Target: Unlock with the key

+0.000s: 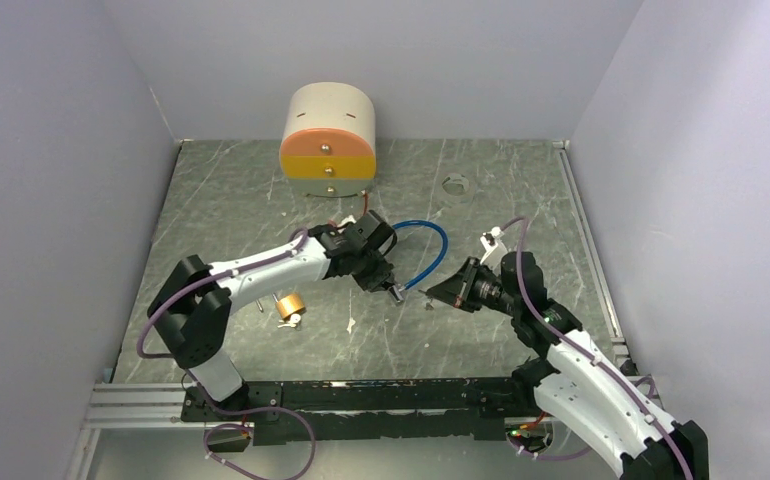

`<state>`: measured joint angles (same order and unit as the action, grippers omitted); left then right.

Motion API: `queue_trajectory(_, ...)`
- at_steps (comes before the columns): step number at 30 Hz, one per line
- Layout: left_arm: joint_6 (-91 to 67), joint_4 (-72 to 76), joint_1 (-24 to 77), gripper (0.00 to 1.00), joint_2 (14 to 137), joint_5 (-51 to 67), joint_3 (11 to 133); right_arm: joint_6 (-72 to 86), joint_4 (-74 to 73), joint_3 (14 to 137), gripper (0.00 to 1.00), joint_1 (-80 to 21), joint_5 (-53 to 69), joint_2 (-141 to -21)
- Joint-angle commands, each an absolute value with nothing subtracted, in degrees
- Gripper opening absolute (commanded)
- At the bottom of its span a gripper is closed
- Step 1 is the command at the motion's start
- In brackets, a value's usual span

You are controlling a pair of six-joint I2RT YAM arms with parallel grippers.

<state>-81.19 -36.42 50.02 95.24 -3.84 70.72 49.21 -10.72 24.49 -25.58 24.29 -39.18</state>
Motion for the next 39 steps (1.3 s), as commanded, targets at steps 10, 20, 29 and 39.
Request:
queue_trajectory(10,-99.44,-15.19,47.12,0.03,88.04,1.77,59.26,47.61,-5.41,25.11,0.00,-25.73,27.11,-39.94)
queue_trajectory(20,-105.77,-4.20,46.58,0.03,91.50,9.49,55.81,48.69,-4.46,24.08,0.00,-25.75,27.04,-41.08)
queue_trajectory(29,-107.78,-0.85,46.57,0.03,92.88,11.98,54.82,47.95,-7.93,24.40,0.00,-25.75,21.22,-40.95)
queue_trajectory(39,-108.05,-0.42,46.55,0.02,92.32,12.32,54.37,48.43,-9.93,24.33,0.00,-25.76,17.97,-40.39)
